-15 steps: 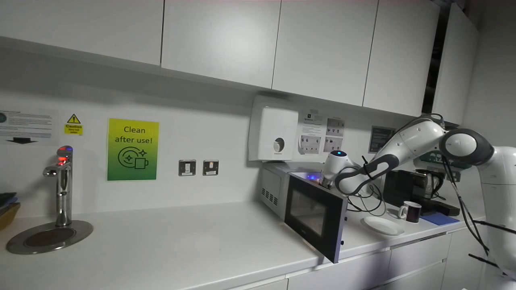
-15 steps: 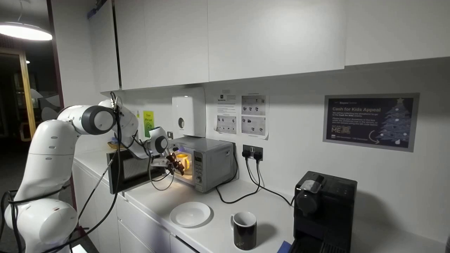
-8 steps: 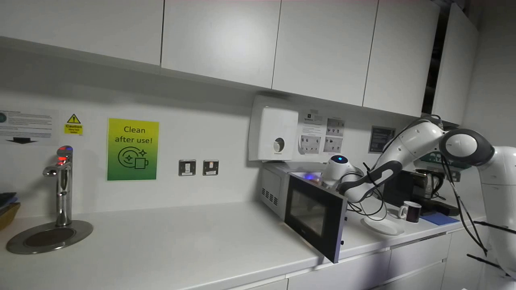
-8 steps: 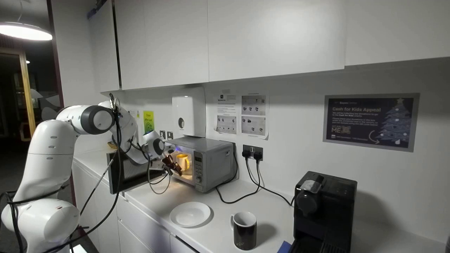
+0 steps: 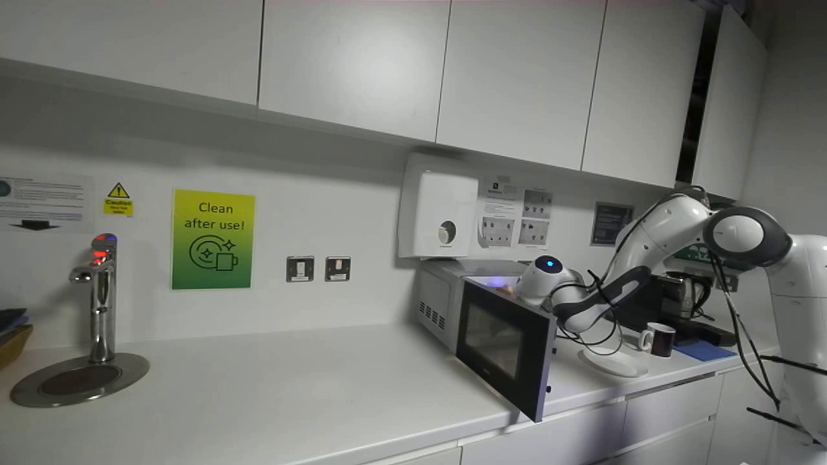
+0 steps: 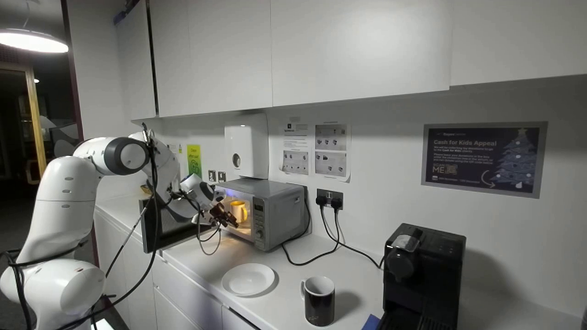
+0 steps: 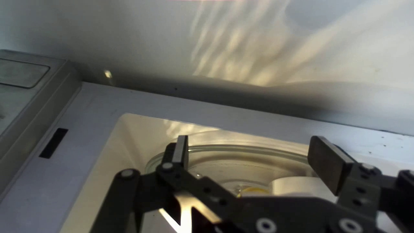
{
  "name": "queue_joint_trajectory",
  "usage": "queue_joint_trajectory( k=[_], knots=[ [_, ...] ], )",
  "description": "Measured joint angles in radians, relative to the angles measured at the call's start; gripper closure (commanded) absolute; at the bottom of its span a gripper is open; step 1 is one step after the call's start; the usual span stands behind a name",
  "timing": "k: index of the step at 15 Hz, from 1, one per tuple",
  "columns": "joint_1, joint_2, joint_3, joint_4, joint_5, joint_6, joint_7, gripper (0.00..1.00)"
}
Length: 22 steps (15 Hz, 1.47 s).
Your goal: Remove the mug from the microwave and put it on the counter
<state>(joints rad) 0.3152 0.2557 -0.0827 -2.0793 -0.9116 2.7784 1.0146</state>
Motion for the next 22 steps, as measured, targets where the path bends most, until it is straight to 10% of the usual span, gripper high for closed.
queue_joint_trajectory(
  k=[22],
  knots=[
    [-0.001, 0.026, -0.051, 0.032, -0.64, 0.07, 0.656, 0.0]
  ],
)
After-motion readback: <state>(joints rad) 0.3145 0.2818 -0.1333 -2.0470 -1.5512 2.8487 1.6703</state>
